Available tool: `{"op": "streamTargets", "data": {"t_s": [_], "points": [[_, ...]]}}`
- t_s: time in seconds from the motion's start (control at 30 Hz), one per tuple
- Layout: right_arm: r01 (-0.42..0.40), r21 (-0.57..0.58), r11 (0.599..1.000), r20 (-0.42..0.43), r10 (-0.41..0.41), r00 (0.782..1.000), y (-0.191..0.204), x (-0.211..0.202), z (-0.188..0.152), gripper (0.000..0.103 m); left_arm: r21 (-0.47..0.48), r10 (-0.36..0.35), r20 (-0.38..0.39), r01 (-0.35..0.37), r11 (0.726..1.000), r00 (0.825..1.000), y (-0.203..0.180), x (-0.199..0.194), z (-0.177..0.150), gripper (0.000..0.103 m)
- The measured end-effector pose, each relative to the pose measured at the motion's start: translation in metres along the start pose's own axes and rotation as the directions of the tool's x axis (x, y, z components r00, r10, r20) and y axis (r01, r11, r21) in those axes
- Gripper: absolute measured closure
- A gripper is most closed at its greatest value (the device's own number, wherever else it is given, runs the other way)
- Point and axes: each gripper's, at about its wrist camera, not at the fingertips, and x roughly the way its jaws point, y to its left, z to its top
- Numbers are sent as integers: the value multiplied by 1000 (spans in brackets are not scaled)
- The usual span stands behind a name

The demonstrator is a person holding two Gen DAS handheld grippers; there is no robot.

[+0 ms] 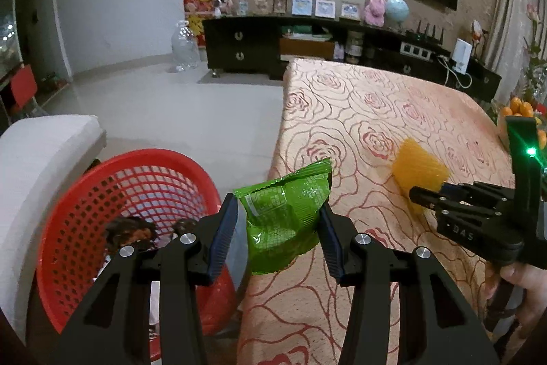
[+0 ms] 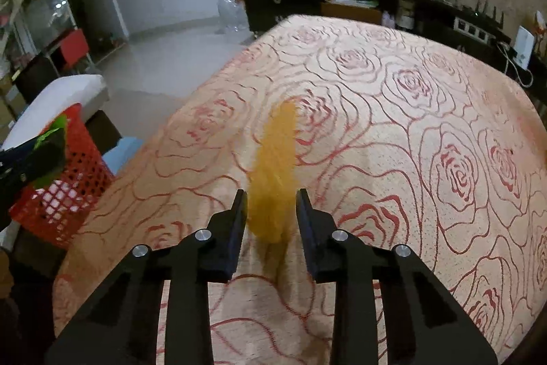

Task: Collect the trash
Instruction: 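Grasp the orange mesh sponge with the right tool while the left tool holds the wrapper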

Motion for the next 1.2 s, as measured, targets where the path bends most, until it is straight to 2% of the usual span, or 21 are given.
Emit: {"op": "streamTargets", "data": {"t_s": [0.4, 0.57, 0.6, 0.63, 0.67, 0.73, 0.77, 0.97, 1.13, 1.2], "points": [[-71, -80, 994, 103, 79, 992, 42, -48, 12, 74, -40, 73, 71, -71, 997, 995, 30, -40, -7, 59], [-86, -44, 995, 110, 90, 990, 33, -57, 13, 73, -65, 86, 81, -81, 995, 993, 45, -48, -10, 59], [-76, -28, 997, 109, 78, 991, 29, -55, 14, 70, -69, 87, 81, -81, 994, 993, 46, -48, -10, 59], [-64, -13, 998, 105, 65, 992, 23, -52, 14, 60, -74, 87, 81, -81, 994, 993, 48, -49, -10, 59], [-51, 1, 999, 96, 50, 994, 17, -47, 14, 41, -79, 87, 82, -80, 994, 993, 49, -50, -10, 59], [-30, 35, 999, 87, 27, 996, 8, -37, 13, 22, -83, 87, 85, -80, 993, 993, 51, -51, -10, 59], [-21, 55, 998, 84, 16, 996, 4, -31, 13, 20, -86, 88, 88, -80, 993, 992, 51, -52, -9, 59], [0, 35, 999, 18, -1, 1000, 15, 13, 15, 18, -69, 100, 92, -93, 993, 991, 47, -51, -11, 59], [18, 7, 1000, 7, -18, 1000, 29, 36, 21, 18, -58, 114, 87, -109, 992, 990, 47, -50, -12, 59], [25, -13, 1000, -8, -25, 1000, 34, 42, 21, 26, -55, 122, 85, -117, 992, 989, 48, -48, -13, 59]]}}
